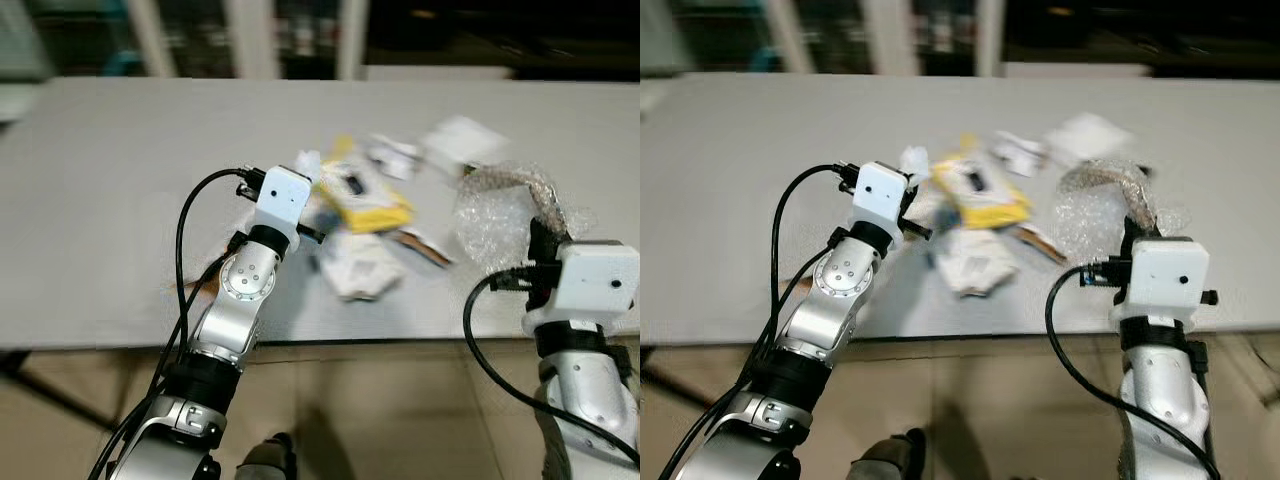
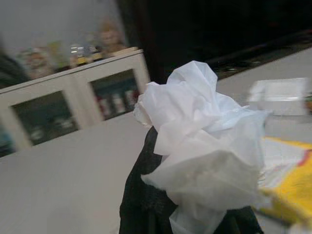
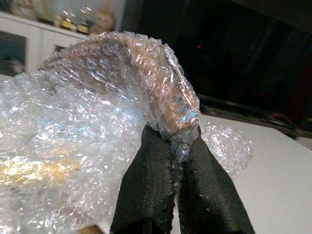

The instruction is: Picking trash to rubbish bin

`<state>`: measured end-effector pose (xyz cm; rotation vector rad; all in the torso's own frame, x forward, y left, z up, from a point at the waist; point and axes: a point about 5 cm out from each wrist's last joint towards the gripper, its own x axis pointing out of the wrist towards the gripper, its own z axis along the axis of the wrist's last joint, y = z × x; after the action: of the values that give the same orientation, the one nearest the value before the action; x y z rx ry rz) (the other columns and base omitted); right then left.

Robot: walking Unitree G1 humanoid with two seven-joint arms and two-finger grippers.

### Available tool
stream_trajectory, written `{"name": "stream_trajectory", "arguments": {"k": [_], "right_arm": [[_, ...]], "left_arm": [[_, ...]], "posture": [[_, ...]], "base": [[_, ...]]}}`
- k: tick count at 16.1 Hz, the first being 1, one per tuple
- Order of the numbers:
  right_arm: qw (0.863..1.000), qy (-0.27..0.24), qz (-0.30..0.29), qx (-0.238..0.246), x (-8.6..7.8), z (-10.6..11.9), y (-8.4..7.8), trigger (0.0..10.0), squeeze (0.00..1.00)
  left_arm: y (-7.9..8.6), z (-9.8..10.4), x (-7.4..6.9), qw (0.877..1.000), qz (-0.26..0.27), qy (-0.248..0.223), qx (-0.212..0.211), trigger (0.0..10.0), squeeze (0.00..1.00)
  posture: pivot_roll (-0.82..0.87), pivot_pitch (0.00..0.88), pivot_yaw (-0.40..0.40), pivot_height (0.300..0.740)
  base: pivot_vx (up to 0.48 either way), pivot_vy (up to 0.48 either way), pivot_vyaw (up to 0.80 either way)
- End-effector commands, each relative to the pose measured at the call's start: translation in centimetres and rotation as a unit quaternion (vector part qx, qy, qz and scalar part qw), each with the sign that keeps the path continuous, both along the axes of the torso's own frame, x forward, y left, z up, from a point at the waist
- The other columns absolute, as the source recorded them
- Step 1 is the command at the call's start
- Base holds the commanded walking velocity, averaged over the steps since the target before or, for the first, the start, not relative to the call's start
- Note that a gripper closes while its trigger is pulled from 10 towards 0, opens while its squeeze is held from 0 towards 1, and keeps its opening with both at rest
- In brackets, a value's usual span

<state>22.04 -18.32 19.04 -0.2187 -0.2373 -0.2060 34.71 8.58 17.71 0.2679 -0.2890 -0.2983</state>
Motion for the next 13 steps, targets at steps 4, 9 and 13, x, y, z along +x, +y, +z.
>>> {"name": "stream_trajectory", "arguments": {"k": [4, 9, 13], "right_arm": [[1.000, 0.000, -0.001, 0.009, 0.6, 0.1, 0.7, 10.0, 0.00], [1.000, -0.005, 0.008, 0.009, 1.1, 0.4, 1.1, 10.0, 0.00], [1.000, -0.006, 0.014, 0.011, 1.3, 0.5, 1.3, 10.0, 0.00]], "left_arm": [[0.1, -0.2, 0.1, 1.000, 0.010, 0.002, -0.001, 10.0, 0.00], [0.0, -0.2, 0.1, 1.000, 0.012, 0.000, -0.002, 10.0, 0.00], [0.0, -0.4, 0.0, 1.000, 0.015, 0.002, 0.000, 10.0, 0.00]], "posture": [[0.12, 0.086, -0.013, 0.740], [0.12, 0.086, -0.021, 0.740], [0.13, 0.090, -0.025, 0.740]], "base": [[0.000, 0.000, 0.80], [0.000, 0.000, 0.80], [0.000, 0.000, 0.80]]}}
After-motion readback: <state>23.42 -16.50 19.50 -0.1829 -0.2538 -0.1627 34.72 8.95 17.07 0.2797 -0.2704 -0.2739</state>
